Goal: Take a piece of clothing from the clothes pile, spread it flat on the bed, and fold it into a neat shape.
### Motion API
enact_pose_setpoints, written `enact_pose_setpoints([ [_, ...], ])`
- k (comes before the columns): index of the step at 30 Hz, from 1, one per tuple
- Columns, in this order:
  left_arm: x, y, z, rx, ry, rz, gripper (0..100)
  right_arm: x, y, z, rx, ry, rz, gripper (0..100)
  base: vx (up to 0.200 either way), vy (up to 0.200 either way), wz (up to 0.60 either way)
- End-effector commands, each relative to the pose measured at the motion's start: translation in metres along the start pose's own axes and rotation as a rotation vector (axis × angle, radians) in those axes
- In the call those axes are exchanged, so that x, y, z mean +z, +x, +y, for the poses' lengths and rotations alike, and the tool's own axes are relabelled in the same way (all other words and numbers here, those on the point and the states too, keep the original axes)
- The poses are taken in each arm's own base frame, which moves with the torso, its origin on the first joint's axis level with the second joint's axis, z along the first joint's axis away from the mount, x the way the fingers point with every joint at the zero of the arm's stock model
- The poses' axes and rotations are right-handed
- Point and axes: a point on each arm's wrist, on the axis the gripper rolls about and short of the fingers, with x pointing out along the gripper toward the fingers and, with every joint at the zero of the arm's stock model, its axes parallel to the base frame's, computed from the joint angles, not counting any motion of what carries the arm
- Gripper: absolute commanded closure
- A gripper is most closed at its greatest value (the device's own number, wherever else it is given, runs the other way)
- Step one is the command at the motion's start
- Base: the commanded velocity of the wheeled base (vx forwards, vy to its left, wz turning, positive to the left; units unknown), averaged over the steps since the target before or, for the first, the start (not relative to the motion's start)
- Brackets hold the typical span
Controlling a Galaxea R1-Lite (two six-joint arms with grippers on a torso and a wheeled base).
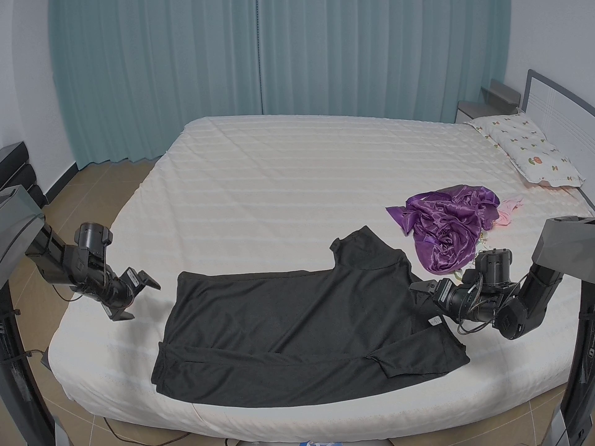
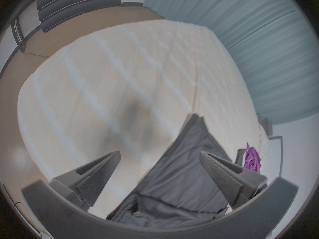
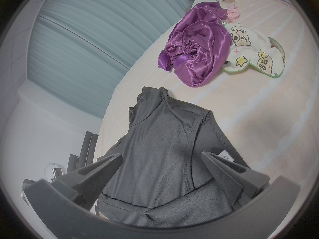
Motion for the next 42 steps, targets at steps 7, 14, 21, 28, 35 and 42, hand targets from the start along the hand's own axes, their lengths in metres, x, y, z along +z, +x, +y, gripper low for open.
enact_pose_setpoints([
  [7, 0.021, 0.042, -0.047, -0.091, 0.078, -0.028, 0, -0.003, 0.001, 0.002, 0.002, -0.007, 0.008, 0, 0.000, 0.000, 0.00],
  [14, 0.028, 0.067, -0.054, -0.147, 0.262, -0.022, 0, -0.005, 0.000, 0.000, -0.009, -0.007, 0.018, 0, 0.000, 0.000, 0.00],
  [21, 0.036, 0.087, -0.059, -0.169, 0.364, -0.046, 0, -0.008, 0.001, -0.003, -0.030, -0.033, 0.019, 0, 0.000, 0.000, 0.00],
  [28, 0.029, 0.100, -0.068, -0.183, 0.390, -0.039, 0, -0.010, 0.002, -0.002, -0.031, -0.038, 0.028, 0, 0.000, 0.000, 0.00],
  [35, 0.023, 0.109, -0.068, -0.166, 0.406, -0.031, 0, -0.012, 0.005, 0.001, -0.022, -0.052, 0.032, 0, 0.000, 0.000, 0.00],
  [42, 0.022, 0.111, -0.067, -0.162, 0.406, -0.028, 0, -0.008, 0.006, 0.005, -0.009, -0.072, 0.020, 0, 0.000, 0.000, 0.00],
])
